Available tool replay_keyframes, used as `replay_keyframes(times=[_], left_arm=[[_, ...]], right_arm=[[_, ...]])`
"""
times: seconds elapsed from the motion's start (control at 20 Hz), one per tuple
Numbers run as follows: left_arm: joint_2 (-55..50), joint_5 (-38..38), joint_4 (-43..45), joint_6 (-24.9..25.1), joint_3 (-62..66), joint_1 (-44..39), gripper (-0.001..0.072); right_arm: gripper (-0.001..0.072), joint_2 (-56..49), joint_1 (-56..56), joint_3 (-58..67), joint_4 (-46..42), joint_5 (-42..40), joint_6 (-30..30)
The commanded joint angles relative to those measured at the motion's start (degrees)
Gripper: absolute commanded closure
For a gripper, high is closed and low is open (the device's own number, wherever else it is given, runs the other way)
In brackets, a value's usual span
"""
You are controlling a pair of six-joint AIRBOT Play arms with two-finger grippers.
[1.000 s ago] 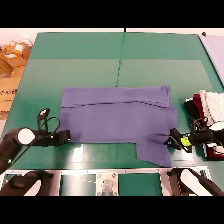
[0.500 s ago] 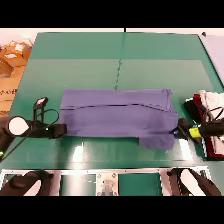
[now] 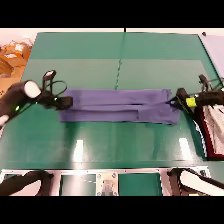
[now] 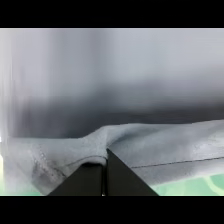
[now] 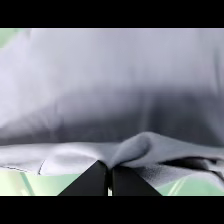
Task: Fold the shirts.
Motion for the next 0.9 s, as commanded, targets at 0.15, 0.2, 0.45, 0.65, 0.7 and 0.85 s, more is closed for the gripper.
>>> replay_keyframes(times=[0.15, 0.2, 0.45, 0.65, 0.7, 0.85], left_arm=[[-19.8, 7.7, 0.0, 1.6, 17.4, 0.2, 0.0457], [-20.5, 10.0, 0.1, 1.0, 19.2, 0.6, 0.0081], [-20.3, 6.6, 1.1, -3.4, 31.3, 8.1, 0.006], [-20.3, -11.2, 1.1, -3.0, 37.0, 11.2, 0.0064], [-20.3, -13.6, 1.1, -2.9, 37.0, 11.2, 0.0236], [-20.3, -17.0, 0.0, -2.7, 36.9, 10.8, 0.0682]], right_arm=[[0.0655, -23.9, 5.4, 17.0, 2.0, -7.2, -1.1], [0.0543, -25.7, 5.4, 18.9, 2.0, -7.2, -1.2], [0.0418, -26.8, 0.4, 28.1, 1.4, 2.9, -8.3], [0.0152, -26.8, -7.8, 29.4, -3.2, 11.5, -15.3], [0.0152, -26.8, -9.6, 28.4, -4.1, 11.4, -16.7], [0.0058, -27.6, -12.7, 24.1, -4.0, 9.6, -22.5]])
